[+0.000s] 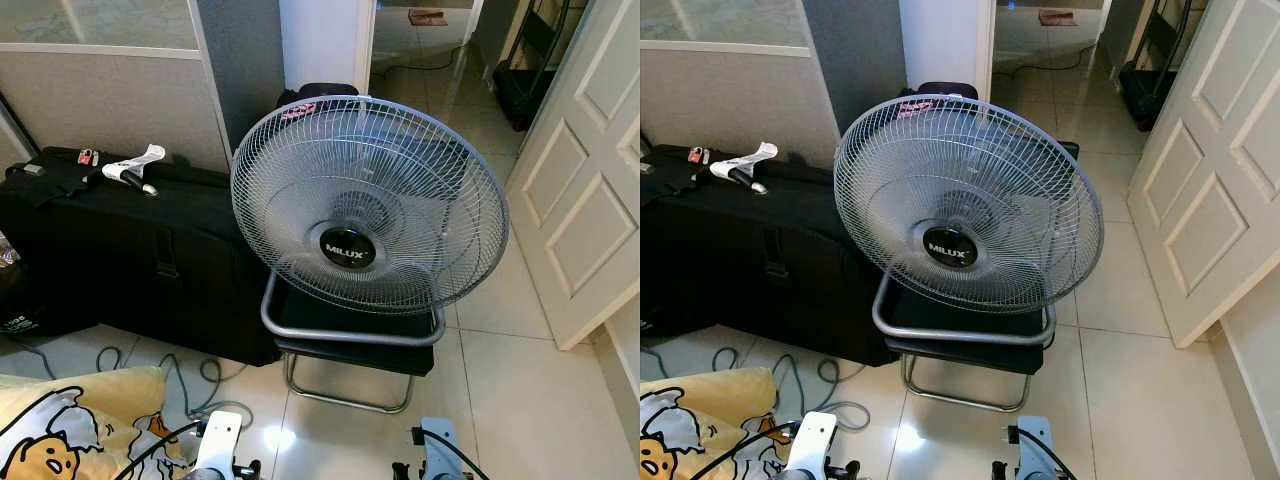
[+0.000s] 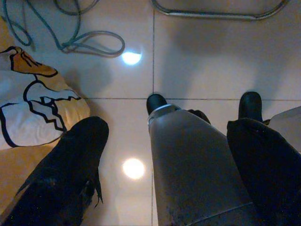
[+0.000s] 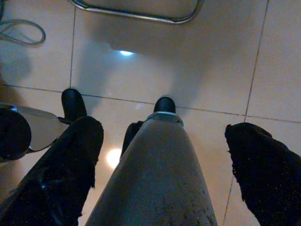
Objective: Clean up the room
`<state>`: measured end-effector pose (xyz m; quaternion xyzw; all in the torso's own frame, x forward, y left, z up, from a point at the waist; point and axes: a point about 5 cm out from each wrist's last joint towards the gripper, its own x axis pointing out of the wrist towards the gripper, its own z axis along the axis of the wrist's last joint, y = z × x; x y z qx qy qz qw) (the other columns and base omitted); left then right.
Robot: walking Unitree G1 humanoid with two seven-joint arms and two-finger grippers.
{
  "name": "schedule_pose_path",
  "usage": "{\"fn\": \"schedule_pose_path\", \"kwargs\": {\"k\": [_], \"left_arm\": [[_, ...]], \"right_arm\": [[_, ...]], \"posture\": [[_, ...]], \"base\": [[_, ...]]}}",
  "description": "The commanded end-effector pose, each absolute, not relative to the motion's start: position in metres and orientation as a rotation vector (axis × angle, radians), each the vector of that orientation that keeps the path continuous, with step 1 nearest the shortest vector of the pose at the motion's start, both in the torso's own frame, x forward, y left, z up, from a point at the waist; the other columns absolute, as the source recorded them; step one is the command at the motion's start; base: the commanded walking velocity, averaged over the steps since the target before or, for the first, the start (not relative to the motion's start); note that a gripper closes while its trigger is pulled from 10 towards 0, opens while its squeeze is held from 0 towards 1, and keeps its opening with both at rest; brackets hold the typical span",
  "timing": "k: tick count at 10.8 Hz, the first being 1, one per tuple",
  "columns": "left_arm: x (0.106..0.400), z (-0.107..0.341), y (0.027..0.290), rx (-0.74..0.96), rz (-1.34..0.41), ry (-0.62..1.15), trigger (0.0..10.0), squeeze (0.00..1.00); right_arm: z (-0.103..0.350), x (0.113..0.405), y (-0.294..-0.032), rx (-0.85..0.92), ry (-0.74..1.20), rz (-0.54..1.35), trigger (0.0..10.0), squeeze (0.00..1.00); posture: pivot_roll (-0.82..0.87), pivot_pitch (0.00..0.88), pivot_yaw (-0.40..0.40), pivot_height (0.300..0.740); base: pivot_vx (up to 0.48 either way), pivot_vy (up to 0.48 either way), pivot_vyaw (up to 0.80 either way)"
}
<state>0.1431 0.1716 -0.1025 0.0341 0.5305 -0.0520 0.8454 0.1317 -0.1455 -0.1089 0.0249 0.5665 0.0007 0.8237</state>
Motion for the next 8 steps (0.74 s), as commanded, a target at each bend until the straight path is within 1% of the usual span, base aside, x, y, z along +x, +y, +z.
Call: {"fn": "schedule_pose_path", "kwargs": {"k": [1,8], "left_arm": [[0.1694,-0.0923,0.1794,0.162,-0.064,1.281,10.0,0.00],[0.1694,-0.0923,0.1794,0.162,-0.064,1.281,10.0,0.00]], "right_arm": [[-0.1046,0.1399,-0.1753,0.036,1.309,-0.068,10.0,0.00],[-0.1046,0.1399,-0.1753,0.036,1.309,-0.068,10.0,0.00]], "posture": [[-0.12,0.000,0.105,0.740],[-0.12,0.000,0.105,0.740]], "base": [[0.000,0.000,0.00],[0.000,0.000,0.00]]}}
